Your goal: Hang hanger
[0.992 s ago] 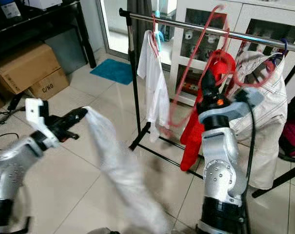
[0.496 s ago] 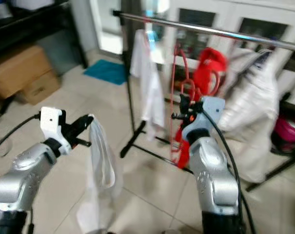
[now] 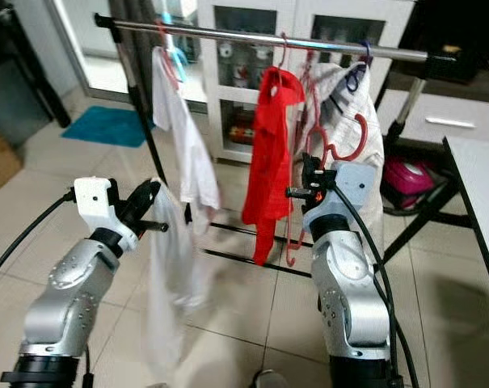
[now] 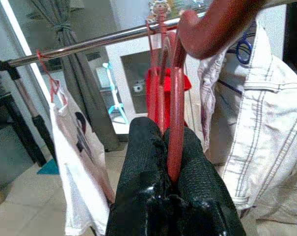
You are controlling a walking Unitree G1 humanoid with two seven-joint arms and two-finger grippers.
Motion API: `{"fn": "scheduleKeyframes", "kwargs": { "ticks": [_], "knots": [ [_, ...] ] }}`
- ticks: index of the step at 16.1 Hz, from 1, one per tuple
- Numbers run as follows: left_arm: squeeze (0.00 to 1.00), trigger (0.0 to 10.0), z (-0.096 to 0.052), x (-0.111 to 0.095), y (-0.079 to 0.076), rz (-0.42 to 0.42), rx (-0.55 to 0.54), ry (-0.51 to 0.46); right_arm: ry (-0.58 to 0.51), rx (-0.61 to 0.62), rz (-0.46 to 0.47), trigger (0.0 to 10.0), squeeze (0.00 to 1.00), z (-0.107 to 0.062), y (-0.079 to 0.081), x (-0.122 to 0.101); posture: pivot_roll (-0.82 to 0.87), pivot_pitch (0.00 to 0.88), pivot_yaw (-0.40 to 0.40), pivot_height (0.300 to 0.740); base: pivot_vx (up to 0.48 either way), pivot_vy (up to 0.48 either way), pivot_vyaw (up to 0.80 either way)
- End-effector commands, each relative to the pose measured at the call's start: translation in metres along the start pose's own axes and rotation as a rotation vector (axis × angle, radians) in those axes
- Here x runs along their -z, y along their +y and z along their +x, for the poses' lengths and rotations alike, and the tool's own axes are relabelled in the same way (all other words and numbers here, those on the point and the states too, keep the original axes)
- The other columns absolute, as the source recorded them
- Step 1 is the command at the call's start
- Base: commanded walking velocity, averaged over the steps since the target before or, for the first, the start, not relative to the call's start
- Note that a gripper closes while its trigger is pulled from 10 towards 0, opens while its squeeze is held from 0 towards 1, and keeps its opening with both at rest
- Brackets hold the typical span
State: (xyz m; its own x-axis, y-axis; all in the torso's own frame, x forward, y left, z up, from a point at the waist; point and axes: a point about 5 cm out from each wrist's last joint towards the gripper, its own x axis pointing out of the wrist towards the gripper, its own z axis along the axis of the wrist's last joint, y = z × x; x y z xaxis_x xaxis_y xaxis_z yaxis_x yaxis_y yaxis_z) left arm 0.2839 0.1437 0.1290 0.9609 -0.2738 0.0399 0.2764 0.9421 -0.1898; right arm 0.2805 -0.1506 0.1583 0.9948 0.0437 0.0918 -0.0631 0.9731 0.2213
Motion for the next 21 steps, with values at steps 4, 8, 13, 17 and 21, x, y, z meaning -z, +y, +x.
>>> {"fn": "scheduleKeyframes", "kwargs": {
  "ticks": [4,8,13,17,21],
  "knots": [
    [0.00,10.0,0.000,-0.002,-0.006,-0.010,0.000,-0.032,0.026,0.055,0.151,10.0,0.00,-0.003,-0.007,0.005,-0.04,0.000,0.051,0.740,0.000,0.000,-0.60],
    [0.00,10.0,0.005,-0.003,-0.004,0.013,0.005,-0.034,0.027,0.070,0.139,10.0,0.00,0.001,-0.007,0.005,-0.04,0.000,0.058,0.740,0.000,0.000,-0.24],
    [0.00,10.0,0.003,0.001,0.007,0.003,0.002,0.084,0.060,0.032,0.084,10.0,0.00,0.000,-0.007,0.009,-0.05,0.000,0.061,0.740,0.000,0.000,-0.77],
    [0.00,10.0,0.004,-0.005,0.021,0.144,-0.046,0.097,0.068,0.054,0.124,10.0,0.00,-0.003,-0.011,0.007,-0.05,0.000,0.057,0.740,0.000,0.000,-0.78],
    [0.00,10.0,0.006,-0.014,0.024,0.110,-0.078,-0.002,0.079,0.036,0.096,10.0,0.00,-0.001,-0.007,0.008,-0.05,0.000,0.048,0.740,0.000,0.000,-0.80]
  ]
}}
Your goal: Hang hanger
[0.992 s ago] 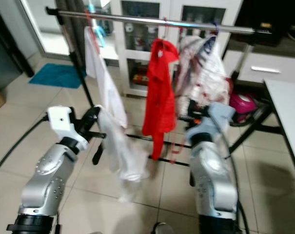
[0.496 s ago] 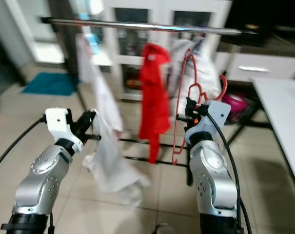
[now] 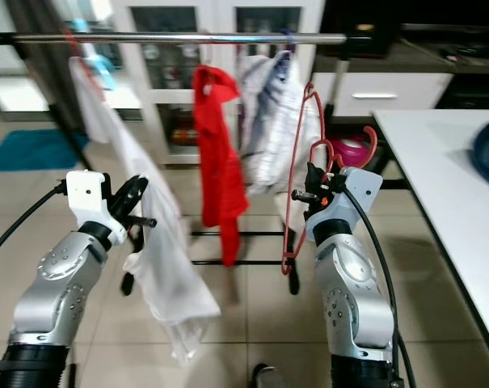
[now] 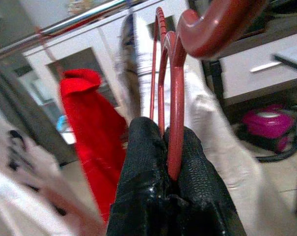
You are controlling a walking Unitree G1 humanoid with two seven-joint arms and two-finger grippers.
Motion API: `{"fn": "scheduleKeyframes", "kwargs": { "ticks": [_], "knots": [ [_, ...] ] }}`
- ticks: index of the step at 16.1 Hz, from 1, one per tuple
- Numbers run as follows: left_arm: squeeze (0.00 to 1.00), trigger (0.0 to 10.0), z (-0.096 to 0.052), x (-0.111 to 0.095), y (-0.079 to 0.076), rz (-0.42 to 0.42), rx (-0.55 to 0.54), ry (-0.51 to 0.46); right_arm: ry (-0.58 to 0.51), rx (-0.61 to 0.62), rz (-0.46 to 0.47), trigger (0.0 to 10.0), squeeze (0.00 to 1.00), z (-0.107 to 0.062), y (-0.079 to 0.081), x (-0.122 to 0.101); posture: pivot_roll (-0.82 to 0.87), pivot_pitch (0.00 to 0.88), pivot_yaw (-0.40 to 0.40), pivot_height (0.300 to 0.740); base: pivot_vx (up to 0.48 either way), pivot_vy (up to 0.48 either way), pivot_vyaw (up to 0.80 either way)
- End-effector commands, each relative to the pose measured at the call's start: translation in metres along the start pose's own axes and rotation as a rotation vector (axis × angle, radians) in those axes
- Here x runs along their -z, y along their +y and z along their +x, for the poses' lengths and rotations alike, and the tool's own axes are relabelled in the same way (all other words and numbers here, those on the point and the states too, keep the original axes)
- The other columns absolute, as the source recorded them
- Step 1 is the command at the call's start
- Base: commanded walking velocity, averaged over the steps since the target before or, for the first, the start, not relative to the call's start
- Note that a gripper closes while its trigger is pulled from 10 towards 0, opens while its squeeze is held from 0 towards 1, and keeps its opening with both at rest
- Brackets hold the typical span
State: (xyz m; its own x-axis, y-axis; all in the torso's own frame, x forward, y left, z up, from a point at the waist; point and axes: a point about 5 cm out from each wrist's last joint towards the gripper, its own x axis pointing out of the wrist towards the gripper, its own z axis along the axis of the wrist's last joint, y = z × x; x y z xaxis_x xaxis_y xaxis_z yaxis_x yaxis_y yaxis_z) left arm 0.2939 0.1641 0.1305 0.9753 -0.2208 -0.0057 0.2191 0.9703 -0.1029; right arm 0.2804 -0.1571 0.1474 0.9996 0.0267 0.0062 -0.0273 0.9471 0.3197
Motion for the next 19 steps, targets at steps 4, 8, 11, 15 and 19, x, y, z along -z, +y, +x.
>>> {"fn": "scheduleKeyframes", "kwargs": {
  "ticks": [4,8,11,15,19],
  "knots": [
    [0.00,10.0,-0.001,-0.003,0.000,0.001,-0.019,0.007,0.011,0.019,0.000,10.0,0.00,-0.003,0.000,0.002,-0.05,0.000,0.060,0.740,0.000,0.000,-0.80],
    [0.00,10.0,-0.002,0.000,0.005,0.043,0.050,0.076,-0.018,0.099,0.033,10.0,0.00,-0.003,-0.009,-0.006,-0.06,0.000,0.060,0.740,0.000,0.000,-0.80],
    [0.00,10.0,0.000,0.000,0.008,0.090,0.040,0.074,-0.007,0.106,0.000,10.0,0.00,-0.004,-0.015,-0.006,-0.05,0.000,0.061,0.740,0.000,0.000,-0.78],
    [0.00,10.0,-0.002,0.001,0.007,0.066,0.029,0.086,-0.007,0.065,0.007,10.0,0.00,-0.003,-0.006,-0.005,-0.05,0.000,0.048,0.740,0.000,0.000,-0.80],
    [0.00,10.0,0.004,0.000,0.005,0.063,0.039,0.091,-0.026,0.105,0.035,10.0,0.00,-0.003,-0.009,-0.008,-0.06,0.000,0.054,0.740,0.000,0.000,-0.80]
  ]
}}
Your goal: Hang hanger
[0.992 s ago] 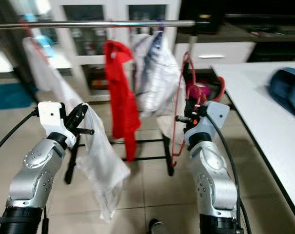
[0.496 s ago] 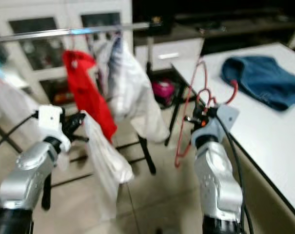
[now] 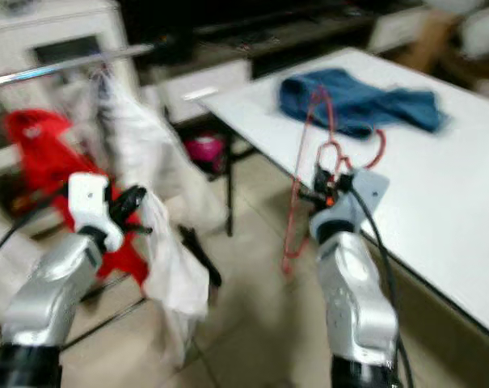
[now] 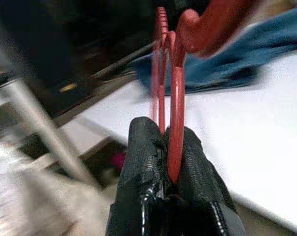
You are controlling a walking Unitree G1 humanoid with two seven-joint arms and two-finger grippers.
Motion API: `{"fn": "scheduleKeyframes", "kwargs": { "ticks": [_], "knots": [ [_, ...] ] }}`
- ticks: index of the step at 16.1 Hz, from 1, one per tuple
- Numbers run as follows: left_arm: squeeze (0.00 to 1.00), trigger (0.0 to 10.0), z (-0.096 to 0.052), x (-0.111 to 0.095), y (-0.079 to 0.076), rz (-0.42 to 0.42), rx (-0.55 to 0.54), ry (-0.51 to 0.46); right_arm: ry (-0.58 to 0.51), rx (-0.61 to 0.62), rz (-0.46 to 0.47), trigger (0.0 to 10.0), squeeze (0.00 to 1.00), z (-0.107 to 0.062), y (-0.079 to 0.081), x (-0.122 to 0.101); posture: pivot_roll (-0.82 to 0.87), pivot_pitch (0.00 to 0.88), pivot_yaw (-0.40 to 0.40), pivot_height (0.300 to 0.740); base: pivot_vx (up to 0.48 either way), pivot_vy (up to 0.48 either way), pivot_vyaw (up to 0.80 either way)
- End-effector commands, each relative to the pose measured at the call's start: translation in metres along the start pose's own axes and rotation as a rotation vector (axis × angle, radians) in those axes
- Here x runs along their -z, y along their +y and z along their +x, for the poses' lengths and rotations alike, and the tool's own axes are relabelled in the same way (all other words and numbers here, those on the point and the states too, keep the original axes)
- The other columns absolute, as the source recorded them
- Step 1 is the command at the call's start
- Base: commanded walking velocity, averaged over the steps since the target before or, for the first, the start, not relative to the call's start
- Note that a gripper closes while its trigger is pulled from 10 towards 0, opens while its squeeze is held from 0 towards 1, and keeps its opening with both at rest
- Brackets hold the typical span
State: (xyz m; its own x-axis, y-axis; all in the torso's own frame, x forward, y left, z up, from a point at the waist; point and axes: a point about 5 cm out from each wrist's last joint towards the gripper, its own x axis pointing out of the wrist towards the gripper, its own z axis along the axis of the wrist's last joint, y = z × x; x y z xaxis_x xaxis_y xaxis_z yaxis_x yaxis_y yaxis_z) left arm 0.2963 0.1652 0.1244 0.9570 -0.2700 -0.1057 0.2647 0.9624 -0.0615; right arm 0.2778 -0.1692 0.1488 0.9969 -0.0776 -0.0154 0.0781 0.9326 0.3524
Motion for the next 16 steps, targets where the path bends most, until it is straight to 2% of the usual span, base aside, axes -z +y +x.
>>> {"fn": "scheduleKeyframes", "kwargs": {
  "ticks": [1,3,6,10,13,16],
  "knots": [
    [0.00,10.0,0.000,-0.007,0.004,0.026,-0.004,-0.017,-0.006,-0.012,-0.003,10.0,0.00,-0.002,0.002,-0.004,-0.06,0.000,0.060,0.740,0.000,0.000,-0.80],
    [0.00,10.0,-0.001,-0.004,0.003,0.044,0.005,-0.003,0.022,-0.009,-0.025,10.0,0.00,-0.005,-0.003,0.001,-0.06,0.000,0.077,0.740,0.000,0.000,-0.80],
    [0.00,10.0,0.006,-0.014,0.002,0.073,0.024,-0.022,0.020,0.011,-0.054,10.0,0.00,-0.003,-0.004,0.000,-0.05,0.000,0.062,0.740,0.000,0.000,-0.80],
    [0.00,10.0,0.000,-0.010,0.000,0.094,0.031,-0.008,0.066,0.023,-0.100,10.0,0.00,-0.004,-0.009,0.009,-0.04,0.000,0.059,0.740,0.000,0.000,-0.80],
    [0.00,10.0,0.001,-0.013,0.002,0.085,0.036,-0.013,0.084,0.027,-0.121,10.0,0.00,-0.002,-0.005,0.010,-0.04,0.000,0.051,0.740,0.000,0.000,0.00],
    [0.00,10.0,0.003,-0.009,0.001,0.100,0.050,-0.003,0.085,0.064,-0.134,10.0,0.00,-0.005,-0.013,0.012,-0.06,0.000,0.073,0.740,0.000,0.326,-0.80]
  ]
}}
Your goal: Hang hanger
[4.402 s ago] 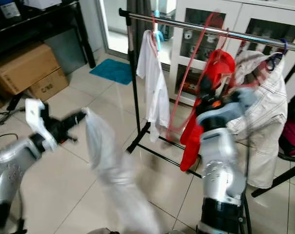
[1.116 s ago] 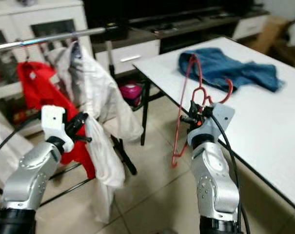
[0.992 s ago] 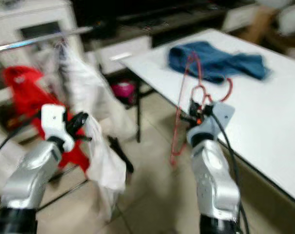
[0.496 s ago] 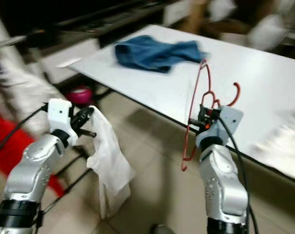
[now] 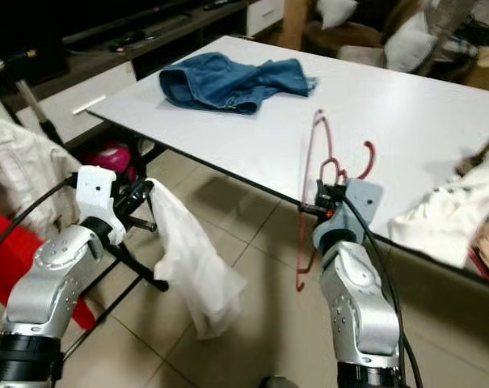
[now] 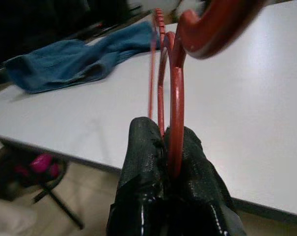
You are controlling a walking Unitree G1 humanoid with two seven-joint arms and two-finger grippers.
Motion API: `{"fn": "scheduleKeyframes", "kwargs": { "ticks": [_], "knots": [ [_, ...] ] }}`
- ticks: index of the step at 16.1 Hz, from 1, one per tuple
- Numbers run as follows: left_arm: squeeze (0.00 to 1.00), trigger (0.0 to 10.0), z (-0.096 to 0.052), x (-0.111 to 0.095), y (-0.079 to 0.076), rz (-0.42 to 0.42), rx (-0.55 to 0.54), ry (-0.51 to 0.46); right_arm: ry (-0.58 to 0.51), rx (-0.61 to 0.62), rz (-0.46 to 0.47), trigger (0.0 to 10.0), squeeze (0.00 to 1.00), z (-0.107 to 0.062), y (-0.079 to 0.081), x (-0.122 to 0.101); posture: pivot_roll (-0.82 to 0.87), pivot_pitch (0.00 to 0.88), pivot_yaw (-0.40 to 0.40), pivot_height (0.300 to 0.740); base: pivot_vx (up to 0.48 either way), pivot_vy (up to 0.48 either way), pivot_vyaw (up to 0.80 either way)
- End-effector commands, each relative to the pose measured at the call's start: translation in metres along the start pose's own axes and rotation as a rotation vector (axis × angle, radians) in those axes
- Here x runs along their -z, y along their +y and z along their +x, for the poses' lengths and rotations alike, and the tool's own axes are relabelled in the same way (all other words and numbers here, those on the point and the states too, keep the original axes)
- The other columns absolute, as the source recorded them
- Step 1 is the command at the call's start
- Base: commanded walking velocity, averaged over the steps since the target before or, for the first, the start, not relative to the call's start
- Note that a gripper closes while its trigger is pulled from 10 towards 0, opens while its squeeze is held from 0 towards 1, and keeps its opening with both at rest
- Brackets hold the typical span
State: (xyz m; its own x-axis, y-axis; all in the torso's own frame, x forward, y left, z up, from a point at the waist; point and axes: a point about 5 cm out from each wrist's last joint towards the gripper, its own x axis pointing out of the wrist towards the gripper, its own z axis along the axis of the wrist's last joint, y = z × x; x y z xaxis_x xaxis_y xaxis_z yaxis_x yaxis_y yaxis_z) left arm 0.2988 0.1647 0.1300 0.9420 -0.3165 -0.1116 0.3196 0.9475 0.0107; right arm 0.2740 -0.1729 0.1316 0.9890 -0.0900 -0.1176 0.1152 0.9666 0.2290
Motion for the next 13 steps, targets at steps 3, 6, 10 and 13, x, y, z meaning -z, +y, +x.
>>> {"fn": "scheduleKeyframes", "kwargs": {
  "ticks": [3,6,10,13],
  "knots": [
    [0.00,10.0,0.007,-0.010,0.003,0.028,0.011,-0.020,-0.013,0.021,-0.013,10.0,0.00,-0.002,0.000,-0.005,-0.06,0.000,0.077,0.740,0.000,0.396,-0.80],
    [0.00,10.0,0.005,-0.006,0.002,0.030,0.019,-0.008,0.002,0.053,0.003,10.0,0.00,-0.006,-0.009,-0.001,-0.06,0.000,0.086,0.740,0.000,0.414,-0.80],
    [0.00,10.0,0.006,-0.009,0.004,0.037,0.024,-0.008,0.000,0.051,0.013,10.0,0.00,-0.004,-0.004,-0.002,-0.06,0.000,0.077,0.740,0.000,0.417,-0.80],
    [0.00,10.0,0.005,-0.004,0.001,0.017,0.028,-0.003,0.013,0.050,0.019,10.0,0.00,-0.008,-0.008,0.000,-0.07,0.000,0.086,0.740,0.000,0.417,-0.80]
  ]
}}
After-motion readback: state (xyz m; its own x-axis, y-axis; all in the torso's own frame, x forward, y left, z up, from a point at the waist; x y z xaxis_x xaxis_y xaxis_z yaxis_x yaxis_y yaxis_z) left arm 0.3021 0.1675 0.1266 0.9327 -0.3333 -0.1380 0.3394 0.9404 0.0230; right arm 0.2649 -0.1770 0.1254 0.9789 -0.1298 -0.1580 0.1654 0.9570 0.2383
